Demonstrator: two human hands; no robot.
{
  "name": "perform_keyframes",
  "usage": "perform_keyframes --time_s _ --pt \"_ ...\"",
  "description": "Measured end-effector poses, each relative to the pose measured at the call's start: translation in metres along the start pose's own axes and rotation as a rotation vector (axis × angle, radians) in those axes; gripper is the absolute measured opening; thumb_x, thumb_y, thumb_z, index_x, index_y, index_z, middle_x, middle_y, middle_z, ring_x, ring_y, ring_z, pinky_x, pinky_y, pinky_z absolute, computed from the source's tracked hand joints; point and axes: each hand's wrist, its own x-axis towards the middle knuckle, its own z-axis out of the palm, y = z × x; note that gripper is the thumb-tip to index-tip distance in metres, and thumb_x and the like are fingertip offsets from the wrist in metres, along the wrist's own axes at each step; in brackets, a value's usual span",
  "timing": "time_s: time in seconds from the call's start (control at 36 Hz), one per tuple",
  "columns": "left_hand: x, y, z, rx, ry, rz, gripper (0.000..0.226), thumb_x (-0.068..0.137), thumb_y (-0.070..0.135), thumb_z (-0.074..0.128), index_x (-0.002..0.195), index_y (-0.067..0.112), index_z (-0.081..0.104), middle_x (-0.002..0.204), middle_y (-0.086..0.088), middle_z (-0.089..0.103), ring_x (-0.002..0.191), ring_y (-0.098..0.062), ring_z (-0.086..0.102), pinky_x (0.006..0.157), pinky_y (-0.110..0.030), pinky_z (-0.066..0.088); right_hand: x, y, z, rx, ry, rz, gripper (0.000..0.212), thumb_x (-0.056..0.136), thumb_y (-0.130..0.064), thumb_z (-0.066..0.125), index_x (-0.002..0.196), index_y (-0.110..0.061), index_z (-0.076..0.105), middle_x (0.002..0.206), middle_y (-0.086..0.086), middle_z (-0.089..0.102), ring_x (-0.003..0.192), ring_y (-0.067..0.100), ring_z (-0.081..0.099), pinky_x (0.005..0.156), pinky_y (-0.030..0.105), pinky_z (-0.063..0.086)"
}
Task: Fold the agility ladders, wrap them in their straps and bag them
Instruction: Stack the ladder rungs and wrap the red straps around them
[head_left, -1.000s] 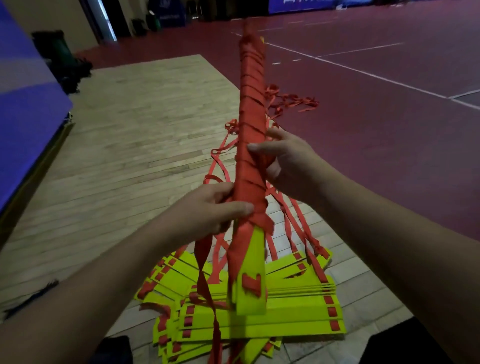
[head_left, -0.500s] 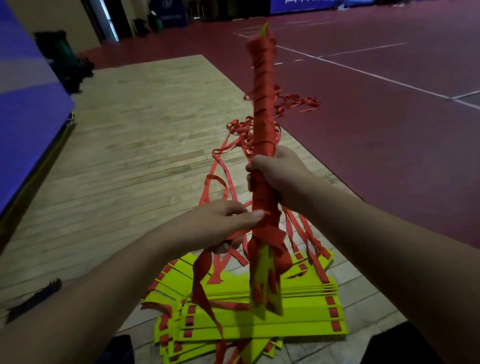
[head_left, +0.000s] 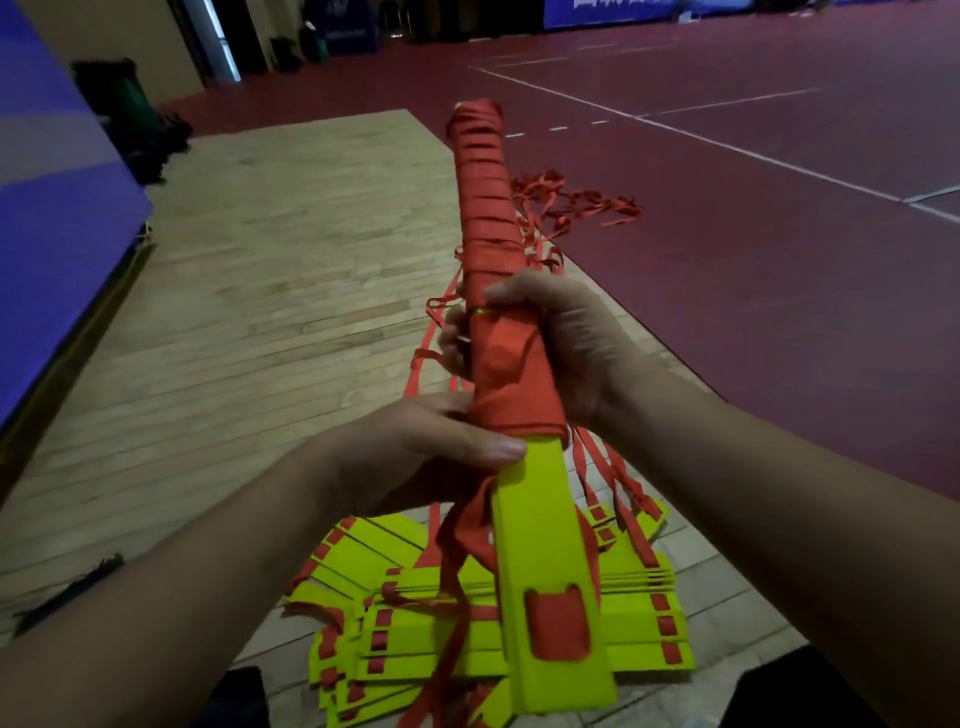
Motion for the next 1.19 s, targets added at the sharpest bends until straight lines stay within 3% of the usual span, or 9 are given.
perform_keyframes --time_s 0.11,0.22,0.36,0.44,0.56,0.67,0.83,1.06,1.19 --pt "0.004 -0.001 -0.006 0.209 0.098 -0.142 0.026 0.073 0.02 0.077 0.094 0.005 0.075 0.096 -0.019 0.073 0.088 -0.03 0.069 0.086 -0.044 0.056 0.001 0.0 0.003 -0.141 0.064 0.062 0.018 0.092 0.002 0.04 0.097 0.006 0.056 0.07 0.012 0.058 0.055 0.017 0.06 0.053 0.024 0.055" --pt "0.003 -0.003 -0.008 0.502 0.168 -0.222 0.039 0.087 0.042 0.074 0.096 0.006 0.066 0.065 -0.01 0.061 0.053 -0.024 0.056 0.053 -0.03 0.047 0.004 0.002 -0.008 -0.519 0.243 -0.114 0.017 0.089 0.008 0.052 0.102 -0.003 0.049 0.074 0.014 0.058 0.062 0.025 0.058 0.06 0.037 0.053" --pt "0.015 -0.009 0.009 0.737 0.39 -0.197 0.064 0.068 0.072 0.065 0.093 0.013 0.06 0.066 -0.005 0.057 0.053 -0.012 0.052 0.054 -0.029 0.042 0.013 0.01 -0.015 -0.744 0.494 -0.273 0.034 0.091 -0.011 0.065 0.12 -0.004 0.048 0.09 0.014 0.054 0.078 0.028 0.057 0.076 0.047 0.054" --pt "0.021 -0.013 0.011 0.984 0.561 -0.131 0.041 0.078 0.062 0.07 0.084 0.022 0.063 0.072 0.002 0.063 0.059 -0.006 0.055 0.059 -0.027 0.043 0.011 0.007 -0.006 -0.574 0.458 -0.227 0.032 0.092 -0.019 0.067 0.116 -0.004 0.052 0.089 0.01 0.052 0.075 0.021 0.052 0.072 0.036 0.05" --pt "0.016 -0.004 0.006 0.611 0.498 -0.074 0.029 0.068 0.041 0.078 0.084 0.02 0.066 0.071 0.003 0.066 0.068 -0.012 0.064 0.08 -0.045 0.057 0.001 -0.013 -0.004 -0.217 0.283 -0.185 0.024 0.086 -0.029 0.062 0.098 -0.009 0.055 0.08 0.006 0.05 0.067 0.017 0.049 0.069 0.031 0.044" --pt "0.005 0.003 0.007 0.198 0.302 -0.051 0.046 0.046 0.032 0.077 0.088 0.014 0.072 0.088 -0.012 0.072 0.088 -0.035 0.063 0.1 -0.063 0.043 -0.008 -0.022 -0.009 -0.026 0.1 -0.138 0.027 0.084 -0.03 0.058 0.101 -0.009 0.058 0.087 0.007 0.055 0.073 0.02 0.057 0.072 0.03 0.055" --pt "0.002 -0.002 0.01 0.081 0.06 -0.111 0.028 0.053 0.018 0.076 0.081 0.013 0.079 0.087 -0.008 0.075 0.078 -0.021 0.072 0.079 -0.031 0.058 -0.004 -0.005 -0.001 -0.001 0.062 -0.058 0.016 0.094 -0.014 0.046 0.085 -0.004 0.055 0.082 0.014 0.059 0.076 0.026 0.064 0.076 0.038 0.059" --pt "0.008 -0.008 -0.003 0.606 0.23 -0.128 0.018 0.091 0.04 0.068 0.093 0.023 0.063 0.063 0.005 0.066 0.052 -0.016 0.059 0.053 -0.028 0.045 0.0 -0.01 -0.013 -0.422 0.323 -0.206 0.009 0.096 -0.003 0.055 0.088 -0.004 0.058 0.071 0.015 0.057 0.058 0.025 0.056 0.059 0.035 0.052" --pt "0.017 -0.016 0.008 0.964 0.463 -0.134 0.057 0.067 0.079 0.066 0.09 0.028 0.059 0.083 -0.001 0.069 0.072 -0.016 0.065 0.069 -0.039 0.054 0.0 -0.002 -0.008 -0.561 0.405 -0.29 0.009 0.098 -0.009 0.061 0.094 -0.006 0.054 0.08 0.016 0.054 0.062 0.02 0.057 0.05 0.025 0.052"
